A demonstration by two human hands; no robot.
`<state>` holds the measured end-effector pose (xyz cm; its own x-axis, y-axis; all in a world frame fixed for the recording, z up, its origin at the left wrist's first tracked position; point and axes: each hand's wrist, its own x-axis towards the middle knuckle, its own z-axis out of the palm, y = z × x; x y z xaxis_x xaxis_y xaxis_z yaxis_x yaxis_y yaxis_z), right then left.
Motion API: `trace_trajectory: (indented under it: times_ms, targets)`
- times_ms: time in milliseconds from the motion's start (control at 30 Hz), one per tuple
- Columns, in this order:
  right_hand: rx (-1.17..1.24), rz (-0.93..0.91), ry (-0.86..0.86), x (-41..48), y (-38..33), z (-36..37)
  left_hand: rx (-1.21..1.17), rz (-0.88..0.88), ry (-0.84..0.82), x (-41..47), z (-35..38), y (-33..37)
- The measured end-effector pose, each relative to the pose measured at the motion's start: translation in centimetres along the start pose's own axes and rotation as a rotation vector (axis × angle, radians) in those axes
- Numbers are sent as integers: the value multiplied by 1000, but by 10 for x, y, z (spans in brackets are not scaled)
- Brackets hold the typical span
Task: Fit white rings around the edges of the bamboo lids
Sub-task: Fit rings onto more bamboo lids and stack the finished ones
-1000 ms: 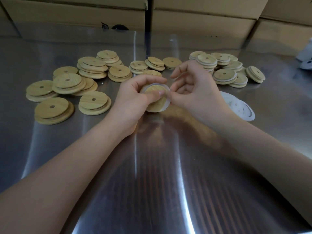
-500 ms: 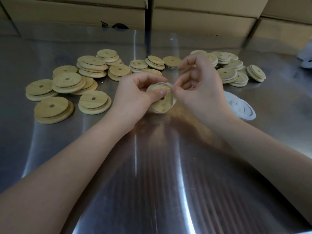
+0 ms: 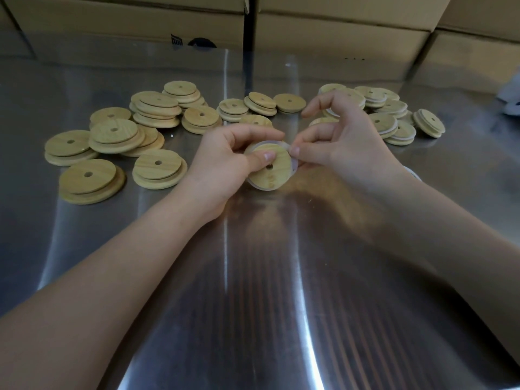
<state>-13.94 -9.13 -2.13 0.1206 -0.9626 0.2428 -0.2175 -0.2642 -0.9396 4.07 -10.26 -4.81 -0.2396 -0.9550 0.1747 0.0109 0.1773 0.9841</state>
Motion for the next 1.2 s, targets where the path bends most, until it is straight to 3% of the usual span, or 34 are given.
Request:
trace_trajectory:
  times_ms: [267, 700, 1200]
  targets:
    - [27, -32, 16, -2, 0, 2, 2, 35, -68, -1, 0, -1]
    - [32, -90, -60, -3, -3, 0, 148, 157, -12, -2, 1, 2]
    - [-478, -505, 136, -10, 2, 9, 316, 376, 79, -7, 2, 8]
